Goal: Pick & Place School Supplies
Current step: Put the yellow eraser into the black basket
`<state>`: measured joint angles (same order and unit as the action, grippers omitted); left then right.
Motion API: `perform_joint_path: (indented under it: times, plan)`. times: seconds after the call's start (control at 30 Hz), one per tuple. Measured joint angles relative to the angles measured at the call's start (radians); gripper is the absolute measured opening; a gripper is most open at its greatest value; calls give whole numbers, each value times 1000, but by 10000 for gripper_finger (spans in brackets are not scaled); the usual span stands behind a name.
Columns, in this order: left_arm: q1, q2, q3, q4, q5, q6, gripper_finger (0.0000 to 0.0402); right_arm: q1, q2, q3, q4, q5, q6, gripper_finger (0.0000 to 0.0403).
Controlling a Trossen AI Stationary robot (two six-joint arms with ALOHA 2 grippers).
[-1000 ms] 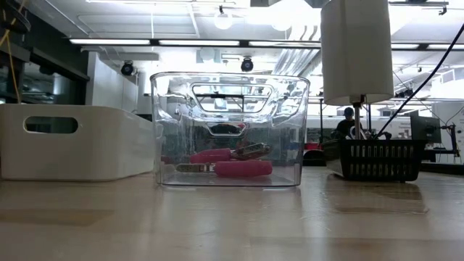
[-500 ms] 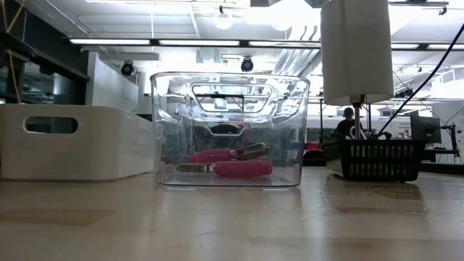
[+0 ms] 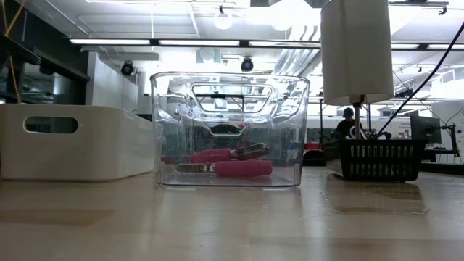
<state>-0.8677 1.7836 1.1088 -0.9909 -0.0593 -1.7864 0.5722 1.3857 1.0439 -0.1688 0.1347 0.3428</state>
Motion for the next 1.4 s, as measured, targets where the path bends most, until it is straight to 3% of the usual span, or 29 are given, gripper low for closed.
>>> perform_joint_path:
  times: [0.3,0.77,1.17,1.4]
  plan:
    - [0,0,-1,8,28,-21,183,48,0,0,0,72,0,118]
    - [0,-2,-19,39,20,19,182,64,0,0,5,76,23,118]
    - [0,-2,-19,51,10,25,109,64,0,0,8,75,23,118]
    - [0,-2,-20,51,40,25,102,64,0,0,8,76,23,118]
